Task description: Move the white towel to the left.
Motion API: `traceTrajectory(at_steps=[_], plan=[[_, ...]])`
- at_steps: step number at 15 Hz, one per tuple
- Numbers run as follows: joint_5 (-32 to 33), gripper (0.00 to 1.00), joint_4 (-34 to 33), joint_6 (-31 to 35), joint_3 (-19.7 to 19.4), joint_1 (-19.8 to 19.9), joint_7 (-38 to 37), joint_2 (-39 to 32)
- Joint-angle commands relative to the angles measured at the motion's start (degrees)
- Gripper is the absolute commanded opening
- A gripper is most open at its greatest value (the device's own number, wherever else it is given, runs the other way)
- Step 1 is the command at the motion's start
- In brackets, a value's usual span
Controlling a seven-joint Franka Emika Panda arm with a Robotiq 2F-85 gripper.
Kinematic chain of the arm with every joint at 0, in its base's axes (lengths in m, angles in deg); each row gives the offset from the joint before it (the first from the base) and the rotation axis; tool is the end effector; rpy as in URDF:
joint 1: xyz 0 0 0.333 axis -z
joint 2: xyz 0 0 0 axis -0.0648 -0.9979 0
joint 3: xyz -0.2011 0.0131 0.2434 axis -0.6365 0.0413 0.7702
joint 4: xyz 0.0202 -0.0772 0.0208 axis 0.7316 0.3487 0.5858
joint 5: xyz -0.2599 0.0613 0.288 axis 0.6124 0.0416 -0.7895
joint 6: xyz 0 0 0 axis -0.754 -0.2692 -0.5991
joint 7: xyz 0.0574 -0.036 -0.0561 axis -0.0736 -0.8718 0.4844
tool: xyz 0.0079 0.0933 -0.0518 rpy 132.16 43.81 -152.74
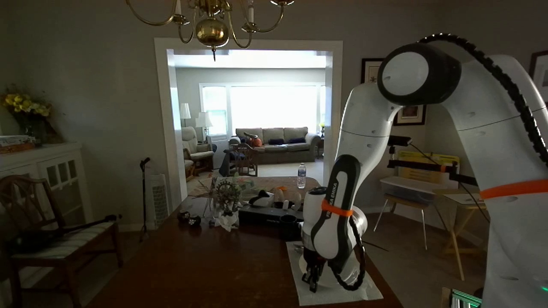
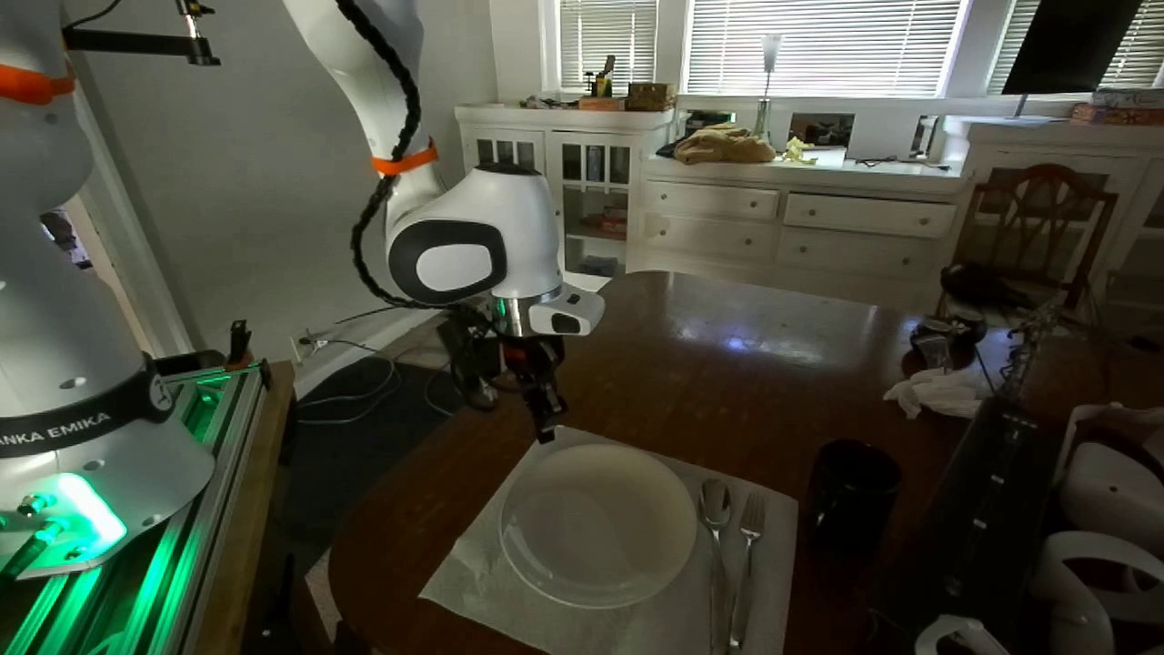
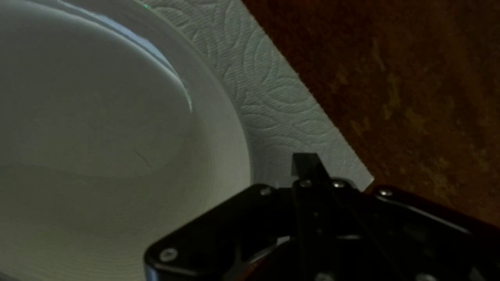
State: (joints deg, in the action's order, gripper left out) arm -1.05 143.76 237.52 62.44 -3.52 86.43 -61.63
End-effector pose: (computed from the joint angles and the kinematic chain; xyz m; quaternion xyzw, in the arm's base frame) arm 0.4321 -0.0320 0.1294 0.9981 0.0448 0.0360 0.0212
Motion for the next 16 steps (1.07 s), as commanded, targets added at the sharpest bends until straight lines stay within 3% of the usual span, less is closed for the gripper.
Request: traceTrajectory(at_steps=[1,4,7,11,16], plan=[[-0.23,0.0,-3.26,1.53,0.36,-0.12,-1.58,-4.2],[-0.03,0.0,-5.08,2.75,-0.95,-1.49,-2.85,-6.52],[-0.73,0.0,-6.4,2.48,0.1,-1.17,-3.65,-8.24],[-3.91,0.0,-7.19,0.3,6.21,2.85,-4.27,-7.94],[-10.86,0.0,-9.81,-0.39,17.58,10.88,-5.16,-9.19]])
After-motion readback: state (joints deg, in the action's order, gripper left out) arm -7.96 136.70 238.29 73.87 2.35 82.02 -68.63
